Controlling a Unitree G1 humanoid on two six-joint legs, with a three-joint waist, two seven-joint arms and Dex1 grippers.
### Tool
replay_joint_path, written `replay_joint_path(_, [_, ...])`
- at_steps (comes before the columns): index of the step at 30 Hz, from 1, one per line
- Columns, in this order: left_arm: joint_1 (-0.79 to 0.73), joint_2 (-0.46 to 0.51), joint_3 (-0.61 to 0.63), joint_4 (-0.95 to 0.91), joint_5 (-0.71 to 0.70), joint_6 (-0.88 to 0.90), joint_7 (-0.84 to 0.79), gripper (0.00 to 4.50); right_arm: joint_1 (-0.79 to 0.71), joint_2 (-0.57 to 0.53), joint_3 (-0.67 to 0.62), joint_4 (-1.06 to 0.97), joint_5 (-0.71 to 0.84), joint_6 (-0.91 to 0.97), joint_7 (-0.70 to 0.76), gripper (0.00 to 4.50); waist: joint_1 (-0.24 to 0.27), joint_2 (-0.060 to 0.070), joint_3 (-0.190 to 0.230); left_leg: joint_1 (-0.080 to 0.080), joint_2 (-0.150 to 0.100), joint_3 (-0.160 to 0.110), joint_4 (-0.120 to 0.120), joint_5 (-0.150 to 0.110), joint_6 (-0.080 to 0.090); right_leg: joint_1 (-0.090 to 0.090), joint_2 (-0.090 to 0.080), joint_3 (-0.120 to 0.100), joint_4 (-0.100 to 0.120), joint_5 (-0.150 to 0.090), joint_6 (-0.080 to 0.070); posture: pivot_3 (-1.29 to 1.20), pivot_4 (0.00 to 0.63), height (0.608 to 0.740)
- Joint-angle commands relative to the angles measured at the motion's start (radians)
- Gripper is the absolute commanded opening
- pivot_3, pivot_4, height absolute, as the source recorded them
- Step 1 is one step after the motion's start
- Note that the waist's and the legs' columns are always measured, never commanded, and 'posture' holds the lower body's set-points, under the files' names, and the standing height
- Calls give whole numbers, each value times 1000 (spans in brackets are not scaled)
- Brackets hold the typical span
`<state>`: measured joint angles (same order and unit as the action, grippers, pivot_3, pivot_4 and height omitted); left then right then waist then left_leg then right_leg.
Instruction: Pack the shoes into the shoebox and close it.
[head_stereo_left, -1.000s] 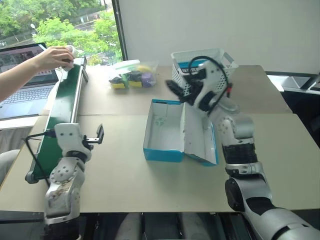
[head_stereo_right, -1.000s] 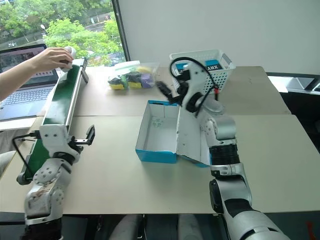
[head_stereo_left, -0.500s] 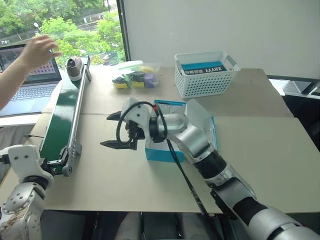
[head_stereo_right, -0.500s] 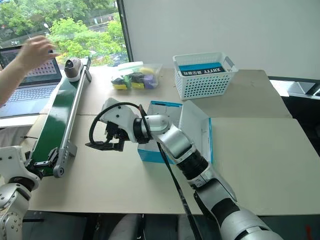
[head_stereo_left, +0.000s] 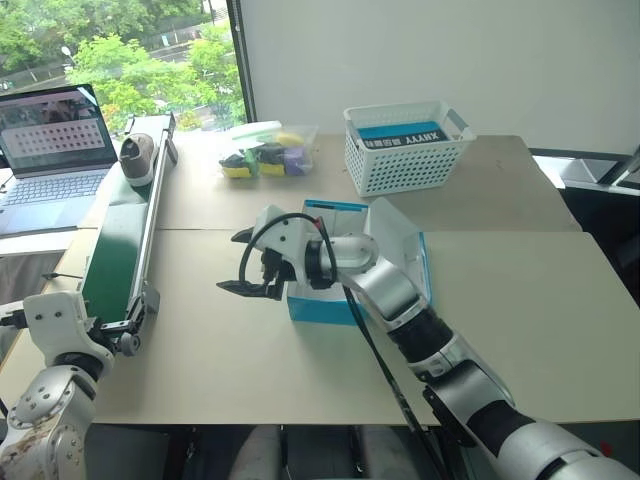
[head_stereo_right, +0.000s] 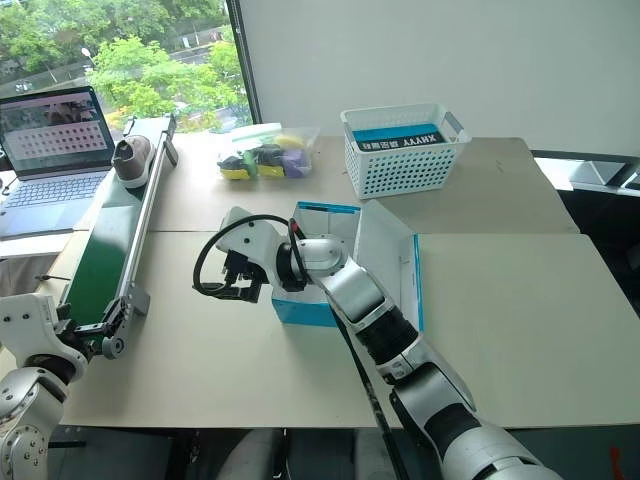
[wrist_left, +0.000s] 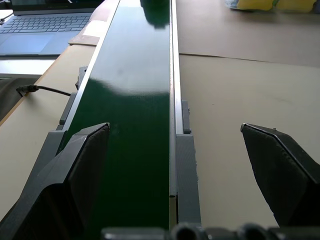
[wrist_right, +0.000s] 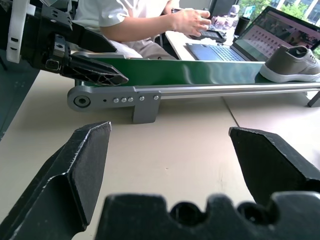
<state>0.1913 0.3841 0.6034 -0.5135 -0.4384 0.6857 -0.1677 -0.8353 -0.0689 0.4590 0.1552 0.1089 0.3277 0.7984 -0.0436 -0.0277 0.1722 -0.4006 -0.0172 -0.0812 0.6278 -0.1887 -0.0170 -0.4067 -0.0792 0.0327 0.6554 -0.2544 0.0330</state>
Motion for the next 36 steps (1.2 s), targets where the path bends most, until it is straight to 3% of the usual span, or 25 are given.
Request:
replay_joint_path(1, [-9,19,2,-11,-8,11,-2,4500,5,15,-23,-39,1,-4,-12,4473,0,0,0,0,0,0,0,0,0,0,0,0,0,0,0,0,150,735])
replay_joint_path(13, [-42,17,28,15,-26,48,17,4500,28,22,-35,-63,14,30,-12,4473,0,0,0,0,0,0,0,0,0,0,0,0,0,0,0,0,150,735])
replay_joint_path(19, [-36,22,44,12,-27,60,29,4500,57,-10,-42,-108,117,169,100,4473,0,0,0,0,0,0,0,0,0,0,0,0,0,0,0,0,150,735])
replay_joint_path(36, [-45,18,69,24,-38,79,80,4500,67,-68,-21,-97,65,133,113,4473,0,-1,0,0,1,0,0,0,0,0,1,0,-1,0,-1,0,150,735])
